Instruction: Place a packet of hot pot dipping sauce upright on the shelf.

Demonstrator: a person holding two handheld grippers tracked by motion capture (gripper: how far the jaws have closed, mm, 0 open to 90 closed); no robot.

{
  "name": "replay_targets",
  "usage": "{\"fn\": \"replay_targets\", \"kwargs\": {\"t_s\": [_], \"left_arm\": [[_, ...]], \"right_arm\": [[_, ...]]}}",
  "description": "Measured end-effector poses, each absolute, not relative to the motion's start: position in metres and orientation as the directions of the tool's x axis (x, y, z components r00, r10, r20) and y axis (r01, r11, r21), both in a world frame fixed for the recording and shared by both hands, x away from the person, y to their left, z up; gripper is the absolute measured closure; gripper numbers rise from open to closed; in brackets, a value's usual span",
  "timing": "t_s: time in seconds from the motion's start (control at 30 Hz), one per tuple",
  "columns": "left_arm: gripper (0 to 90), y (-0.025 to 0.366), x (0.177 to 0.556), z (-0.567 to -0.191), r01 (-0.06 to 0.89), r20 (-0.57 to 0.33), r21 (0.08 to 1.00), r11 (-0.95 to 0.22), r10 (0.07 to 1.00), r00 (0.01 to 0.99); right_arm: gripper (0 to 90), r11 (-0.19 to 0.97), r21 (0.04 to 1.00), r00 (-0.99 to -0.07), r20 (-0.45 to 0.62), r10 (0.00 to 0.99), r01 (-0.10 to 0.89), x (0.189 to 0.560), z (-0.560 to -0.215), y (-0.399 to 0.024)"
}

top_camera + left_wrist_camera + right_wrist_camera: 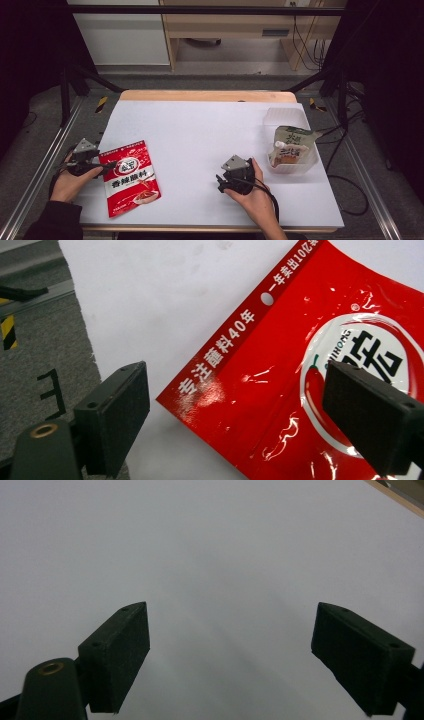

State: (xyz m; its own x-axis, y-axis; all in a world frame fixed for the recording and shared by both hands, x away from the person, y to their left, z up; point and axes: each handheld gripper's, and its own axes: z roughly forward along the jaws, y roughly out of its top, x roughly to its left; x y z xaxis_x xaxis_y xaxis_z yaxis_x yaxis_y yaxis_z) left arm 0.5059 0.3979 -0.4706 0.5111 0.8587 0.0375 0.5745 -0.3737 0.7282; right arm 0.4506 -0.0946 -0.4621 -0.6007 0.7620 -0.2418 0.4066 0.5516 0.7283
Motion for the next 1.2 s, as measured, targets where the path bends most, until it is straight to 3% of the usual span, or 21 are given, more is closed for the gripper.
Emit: {"fn": "replay_targets", "kwargs": {"t_s": [0.23, 0.5, 0.97, 1.2], "left_arm": [[15.2, 0.396, 0.505, -0.471, 0.578, 0.016, 0.728, -0.37, 0.851, 0.525], [27.0, 0.395, 0.496, -0.463, 0.569, -0.026, 0.743, -0.352, 0.835, 0.55], [32.8, 0.387, 0.487, -0.459, 0.577, -0.032, 0.703, -0.415, 0.792, 0.609], [48.8, 0.389, 0.492, -0.465, 0.575, 0.013, 0.694, -0.433, 0.806, 0.592]], "right_arm": [[16.0, 0.553, 0.727, -0.601, -0.242, 0.762, 0.407, 0.451, -0.462, -0.095], [15.9, 0.552, 0.726, -0.602, -0.24, 0.761, 0.409, 0.451, -0.463, -0.095], [15.7, 0.561, 0.719, -0.613, -0.238, 0.754, 0.41, 0.45, -0.464, -0.094], [15.7, 0.568, 0.714, -0.617, -0.242, 0.749, 0.409, 0.451, -0.465, -0.093]]}}
